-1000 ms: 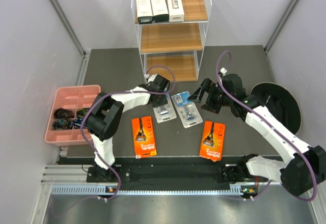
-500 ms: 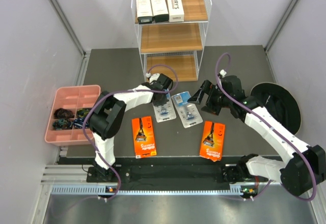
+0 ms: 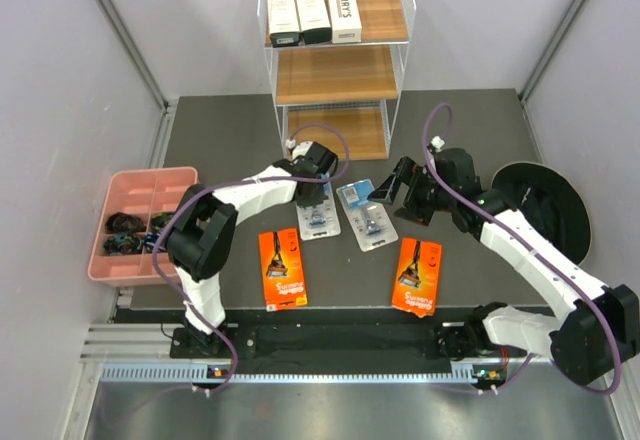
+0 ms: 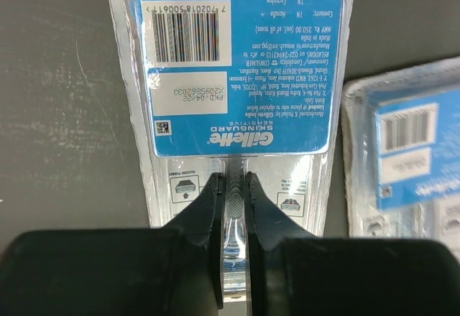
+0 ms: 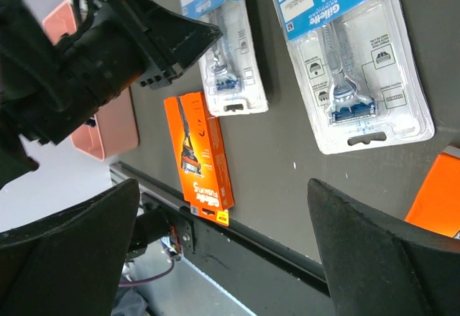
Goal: Place and organize the shaving razors onto the shelf
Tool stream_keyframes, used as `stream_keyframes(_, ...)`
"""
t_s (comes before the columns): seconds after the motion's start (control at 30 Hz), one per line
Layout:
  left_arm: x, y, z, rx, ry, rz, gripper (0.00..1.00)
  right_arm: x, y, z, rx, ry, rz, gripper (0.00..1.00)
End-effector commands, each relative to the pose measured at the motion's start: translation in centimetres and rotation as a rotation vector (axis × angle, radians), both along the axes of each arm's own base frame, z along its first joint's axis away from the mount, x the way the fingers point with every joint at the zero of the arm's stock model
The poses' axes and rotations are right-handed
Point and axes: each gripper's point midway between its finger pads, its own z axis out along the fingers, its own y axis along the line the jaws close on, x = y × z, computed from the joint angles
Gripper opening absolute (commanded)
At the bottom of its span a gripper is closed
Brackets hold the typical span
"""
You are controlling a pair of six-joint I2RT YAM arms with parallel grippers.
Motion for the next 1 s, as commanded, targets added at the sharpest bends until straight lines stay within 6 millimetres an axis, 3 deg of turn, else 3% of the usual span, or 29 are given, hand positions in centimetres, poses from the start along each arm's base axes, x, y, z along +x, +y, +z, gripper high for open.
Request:
stream_keyframes(0.0,-0.5,-0.8,5.2,-0.029,-0.104,-0.081,0.0,0.2,0.7,1.8,0.031,-0.065,0.026,0.99)
stream_keyframes(0.23,-3.7,-2.7,7.7,-0.079,-0.159,-0.254,0.0,0.2,1.1,1.9,0.057,-0.07,0.041,0.99)
stream_keyframes(0.43,-8.2,-4.6,10.5,-0.16,-0.235,-0.422,0.0,0.1,1.6,1.6,0.082,-0.066,0.061,0.97)
stream_keyframes(0.63,-11.5,-5.3,12.4,-0.236,-0.272,-0.469,0.0,-0.2,2.8,1.2,0.108,-0.058,0.106,0.95)
stream_keyframes(0.83,-11.1,-4.1,12.8,-0.206,-0.256,-0.336,0.0,-1.1,4.5,1.2,0.086,-0.078,0.144,0.93)
stream_keyframes(0.97,-10.1,-5.1,14.1,-0.271,-0.259,-0.248,0.0,-2.6,4.4,2.0,0.075,-0.15,0.113,0.93)
